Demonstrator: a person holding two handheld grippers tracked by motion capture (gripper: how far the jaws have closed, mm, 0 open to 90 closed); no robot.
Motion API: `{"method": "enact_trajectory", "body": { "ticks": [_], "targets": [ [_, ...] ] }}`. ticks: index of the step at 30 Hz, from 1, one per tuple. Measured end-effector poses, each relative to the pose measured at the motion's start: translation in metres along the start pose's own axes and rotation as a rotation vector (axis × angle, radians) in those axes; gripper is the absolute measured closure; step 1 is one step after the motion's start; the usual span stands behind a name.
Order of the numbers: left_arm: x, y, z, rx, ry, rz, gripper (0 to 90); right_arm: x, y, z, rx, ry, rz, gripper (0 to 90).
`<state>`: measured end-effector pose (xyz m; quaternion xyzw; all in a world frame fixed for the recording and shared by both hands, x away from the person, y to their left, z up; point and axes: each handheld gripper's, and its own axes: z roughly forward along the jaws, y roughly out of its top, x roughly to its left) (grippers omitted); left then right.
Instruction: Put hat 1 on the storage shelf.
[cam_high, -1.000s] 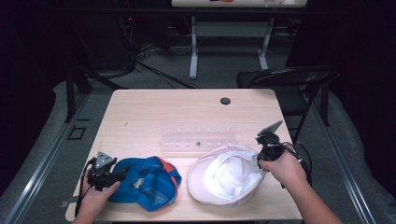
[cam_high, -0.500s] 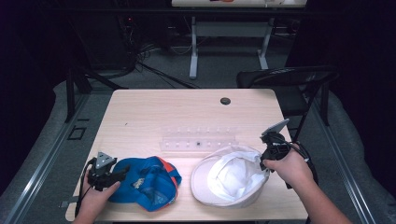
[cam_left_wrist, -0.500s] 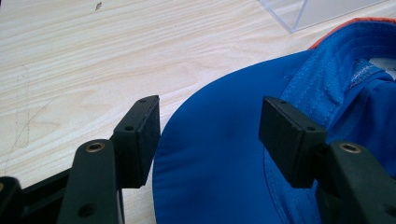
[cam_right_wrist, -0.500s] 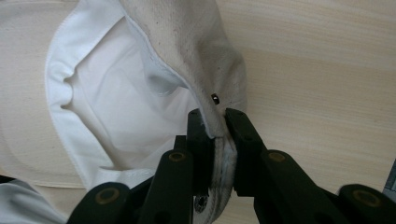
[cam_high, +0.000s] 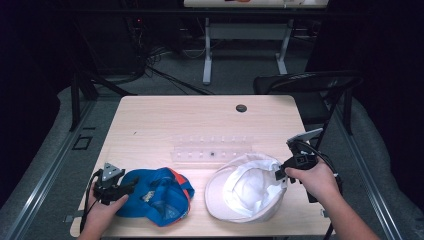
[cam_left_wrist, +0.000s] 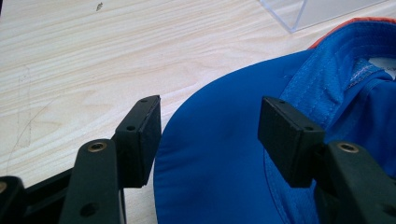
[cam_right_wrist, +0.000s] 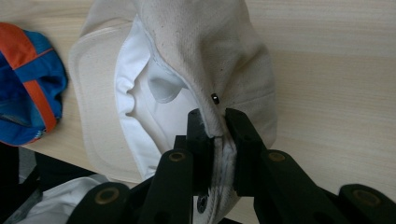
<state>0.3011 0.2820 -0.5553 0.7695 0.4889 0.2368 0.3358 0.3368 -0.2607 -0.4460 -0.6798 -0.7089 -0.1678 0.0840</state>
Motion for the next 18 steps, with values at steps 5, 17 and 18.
{"method": "enact_trajectory", "body": {
  "ticks": [5, 17, 18],
  "targets": [
    [0.000, 0.000, 0.000, 0.001, -0.001, 0.002, 40.0, 0.003, -0.002, -0.001, -0.019, 0.038, 0.034, 80.6],
    [0.001, 0.000, -0.001, -0.002, -0.001, -0.004, 40.0, 0.022, -0.001, -0.024, 0.005, 0.039, 0.022, 80.6],
    [0.001, 0.000, -0.001, -0.002, 0.000, -0.006, 40.0, 0.024, 0.000, -0.026, 0.003, 0.037, 0.021, 80.6]
  ]
}}
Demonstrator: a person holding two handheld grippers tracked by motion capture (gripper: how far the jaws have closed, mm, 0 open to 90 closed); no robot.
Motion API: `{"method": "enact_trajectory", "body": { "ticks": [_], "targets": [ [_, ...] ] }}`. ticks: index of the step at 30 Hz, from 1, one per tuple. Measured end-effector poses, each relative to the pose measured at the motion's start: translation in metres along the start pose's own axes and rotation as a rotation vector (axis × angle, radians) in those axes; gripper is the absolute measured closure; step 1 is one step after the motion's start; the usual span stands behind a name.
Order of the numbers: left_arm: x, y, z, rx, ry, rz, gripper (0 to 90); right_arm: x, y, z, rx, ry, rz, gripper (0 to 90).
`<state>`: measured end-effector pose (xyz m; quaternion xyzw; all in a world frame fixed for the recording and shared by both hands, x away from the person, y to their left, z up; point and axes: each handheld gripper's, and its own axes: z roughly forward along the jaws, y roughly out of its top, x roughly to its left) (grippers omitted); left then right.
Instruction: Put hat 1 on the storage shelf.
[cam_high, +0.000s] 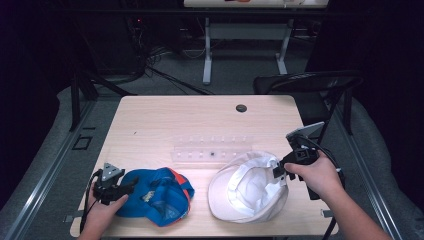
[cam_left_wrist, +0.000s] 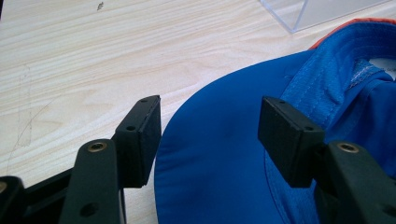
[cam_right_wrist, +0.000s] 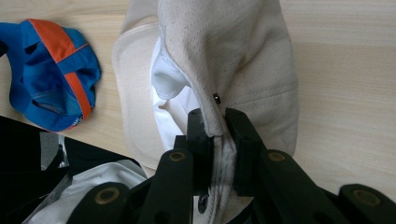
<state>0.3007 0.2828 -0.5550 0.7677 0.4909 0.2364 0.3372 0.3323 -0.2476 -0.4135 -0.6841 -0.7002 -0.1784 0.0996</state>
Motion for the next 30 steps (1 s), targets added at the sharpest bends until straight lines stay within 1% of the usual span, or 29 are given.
{"method": "enact_trajectory", "body": {
  "ticks": [3, 4, 5, 6, 7, 9, 10, 11, 12, 13, 14, 15, 16, 18, 19, 21, 22, 23, 26, 28, 30],
  "targets": [
    [0.000, 0.000, 0.000, -0.006, 0.001, -0.005, 40.0, 0.003, 0.001, -0.006, 0.007, -0.002, 0.001, 80.6],
    [0.000, 0.000, 0.000, -0.006, 0.001, -0.005, 40.0, 0.004, 0.001, -0.008, 0.017, -0.002, -0.005, 80.6],
    [0.000, 0.000, 0.000, -0.007, 0.001, -0.005, 40.0, 0.005, 0.001, -0.010, 0.010, 0.017, 0.009, 80.6],
    [0.000, 0.000, 0.000, -0.007, 0.001, -0.005, 40.0, 0.005, 0.001, -0.012, 0.021, 0.020, 0.003, 80.6],
    [0.000, 0.000, 0.000, -0.005, -0.001, -0.005, 40.0, 0.007, 0.001, -0.013, 0.014, 0.032, 0.014, 80.6],
    [0.000, 0.000, 0.000, -0.005, 0.000, -0.005, 40.0, 0.007, 0.001, -0.016, 0.023, 0.052, 0.011, 80.6],
    [0.000, 0.000, 0.000, -0.005, 0.000, -0.005, 40.0, 0.007, 0.001, -0.016, 0.023, 0.052, 0.011, 80.6],
    [0.000, 0.000, 0.000, -0.007, 0.000, -0.005, 40.0, 0.007, 0.001, -0.017, 0.025, 0.067, 0.015, 80.7],
    [0.000, 0.000, 0.000, -0.004, -0.001, -0.002, 40.0, 0.008, 0.001, -0.018, 0.026, 0.101, 0.025, 80.7],
    [0.000, 0.000, 0.000, -0.004, -0.001, -0.002, 40.0, 0.008, 0.001, -0.018, 0.026, 0.101, 0.025, 80.7],
    [0.000, 0.000, 0.000, -0.004, -0.001, -0.003, 40.0, 0.008, 0.001, -0.018, 0.031, 0.119, 0.025, 80.7],
    [0.000, 0.000, 0.000, -0.004, -0.001, -0.004, 40.0, 0.008, 0.001, -0.019, 0.034, 0.152, 0.033, 80.7],
    [0.000, 0.000, 0.000, -0.006, -0.002, -0.005, 40.0, 0.008, 0.001, -0.019, 0.034, 0.152, 0.033, 80.7],
    [0.000, 0.000, 0.000, -0.004, -0.002, -0.002, 40.0, 0.008, 0.001, -0.019, 0.038, 0.176, 0.031, 80.7],
    [0.001, 0.000, -0.001, -0.002, -0.003, 0.001, 40.0, 0.010, 0.001, -0.020, 0.033, 0.214, 0.048, 80.7],
    [0.001, 0.000, -0.001, -0.002, -0.004, 0.000, 40.0, 0.010, 0.001, -0.020, 0.033, 0.222, 0.050, 80.7],
    [0.001, 0.000, -0.001, -0.003, -0.004, 0.000, 39.9, 0.009, 0.001, -0.021, 0.051, 0.242, 0.038, 80.7],
    [0.001, -0.001, 0.000, -0.003, -0.004, -0.001, 39.9, 0.011, 0.001, -0.022, 0.038, 0.280, 0.060, 80.8],
    [0.000, -0.001, 0.000, -0.008, -0.004, -0.008, 39.9, 0.013, 0.000, -0.024, 0.037, 0.329, 0.067, 80.8],
    [0.000, -0.001, 0.000, -0.009, -0.005, -0.009, 39.9, 0.015, 0.000, -0.026, 0.034, 0.375, 0.065, 80.8],
    [0.000, -0.001, 0.000, -0.010, -0.006, -0.010, 39.9, 0.018, 0.000, -0.026, 0.028, 0.408, 0.053, 80.8]
  ]
}}
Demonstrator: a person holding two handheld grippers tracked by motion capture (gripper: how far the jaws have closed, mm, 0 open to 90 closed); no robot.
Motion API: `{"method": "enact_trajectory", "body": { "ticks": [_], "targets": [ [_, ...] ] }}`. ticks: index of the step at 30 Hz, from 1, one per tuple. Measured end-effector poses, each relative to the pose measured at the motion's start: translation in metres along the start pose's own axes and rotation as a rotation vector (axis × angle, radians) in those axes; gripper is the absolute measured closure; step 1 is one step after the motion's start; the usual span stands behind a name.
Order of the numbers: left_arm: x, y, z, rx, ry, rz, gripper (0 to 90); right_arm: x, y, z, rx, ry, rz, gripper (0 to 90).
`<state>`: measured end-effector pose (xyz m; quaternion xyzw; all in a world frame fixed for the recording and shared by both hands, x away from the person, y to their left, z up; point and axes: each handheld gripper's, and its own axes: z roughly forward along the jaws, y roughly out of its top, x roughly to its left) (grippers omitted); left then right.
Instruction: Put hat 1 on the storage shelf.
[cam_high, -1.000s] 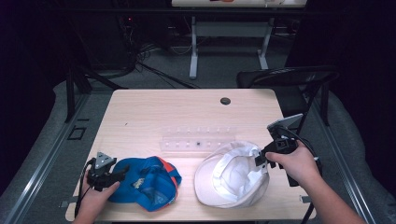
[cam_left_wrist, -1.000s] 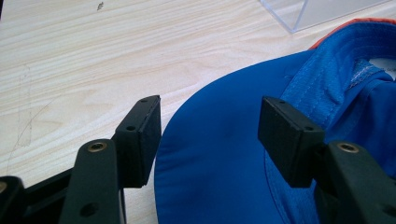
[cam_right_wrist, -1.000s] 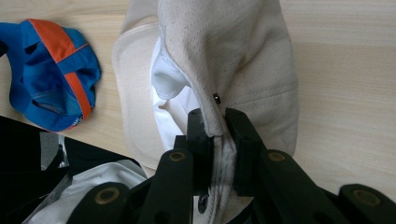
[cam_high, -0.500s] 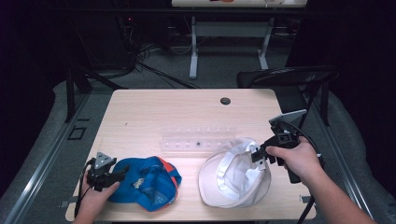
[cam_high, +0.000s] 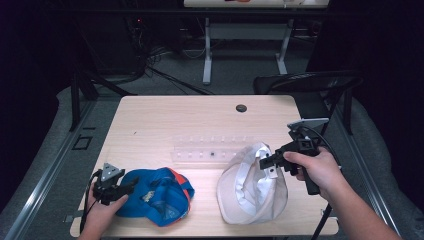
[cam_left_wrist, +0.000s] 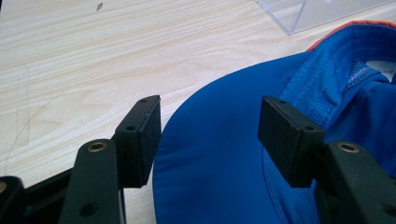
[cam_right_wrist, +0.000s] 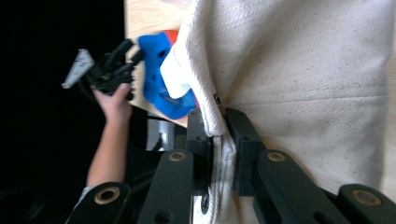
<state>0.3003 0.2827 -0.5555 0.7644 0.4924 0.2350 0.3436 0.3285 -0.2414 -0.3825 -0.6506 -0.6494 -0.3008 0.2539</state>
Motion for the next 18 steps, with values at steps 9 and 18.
{"method": "enact_trajectory", "body": {
  "ticks": [9, 18],
  "targets": [
    [0.000, 0.000, 0.000, -0.004, -0.001, -0.001, 40.3, 0.011, -0.001, 0.002, 0.010, 0.057, -0.023, 80.8],
    [0.000, 0.000, -0.001, -0.017, -0.001, 0.000, 40.4, 0.026, 0.000, -0.006, -0.033, 0.112, -0.039, 80.7]
  ]
}}
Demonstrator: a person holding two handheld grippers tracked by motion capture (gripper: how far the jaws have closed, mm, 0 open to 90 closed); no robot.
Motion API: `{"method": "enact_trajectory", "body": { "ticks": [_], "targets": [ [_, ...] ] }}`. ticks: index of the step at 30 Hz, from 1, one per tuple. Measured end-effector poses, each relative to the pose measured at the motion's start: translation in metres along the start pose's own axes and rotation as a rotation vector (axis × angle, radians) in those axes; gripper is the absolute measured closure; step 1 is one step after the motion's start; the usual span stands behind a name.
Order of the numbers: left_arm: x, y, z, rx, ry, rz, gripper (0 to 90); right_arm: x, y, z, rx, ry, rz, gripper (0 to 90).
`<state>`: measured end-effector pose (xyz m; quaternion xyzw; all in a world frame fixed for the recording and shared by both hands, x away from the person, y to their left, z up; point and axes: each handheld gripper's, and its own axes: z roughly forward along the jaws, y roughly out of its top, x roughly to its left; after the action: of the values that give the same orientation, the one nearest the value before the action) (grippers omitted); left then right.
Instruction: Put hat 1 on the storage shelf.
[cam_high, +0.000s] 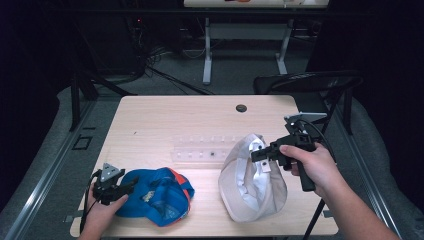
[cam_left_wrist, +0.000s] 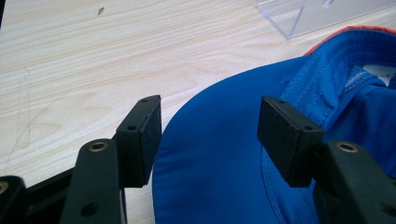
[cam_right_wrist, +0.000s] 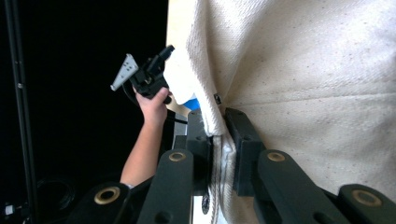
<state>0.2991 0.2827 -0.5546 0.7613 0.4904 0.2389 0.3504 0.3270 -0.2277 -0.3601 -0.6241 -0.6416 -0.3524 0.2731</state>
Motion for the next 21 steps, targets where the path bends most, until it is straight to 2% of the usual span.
{"method": "enact_trajectory", "body": {
  "ticks": [8, 15, 20, 21],
  "targets": [
    [-0.005, 0.002, -0.003, -0.021, -0.013, -0.004, 40.4, 0.014, 0.007, -0.003, -0.045, 0.017, -0.016, 80.7],
    [-0.013, 0.005, -0.006, -0.039, -0.032, 0.016, 40.2, 0.032, 0.025, -0.003, -0.098, 0.067, -0.021, 80.7],
    [-0.018, 0.007, -0.008, -0.050, -0.046, 0.019, 40.2, 0.043, 0.035, -0.001, -0.109, 0.076, -0.032, 80.7],
    [-0.019, 0.007, -0.008, -0.053, -0.051, 0.016, 40.4, 0.049, 0.040, 0.002, -0.118, 0.074, -0.032, 80.7]
  ]
}}
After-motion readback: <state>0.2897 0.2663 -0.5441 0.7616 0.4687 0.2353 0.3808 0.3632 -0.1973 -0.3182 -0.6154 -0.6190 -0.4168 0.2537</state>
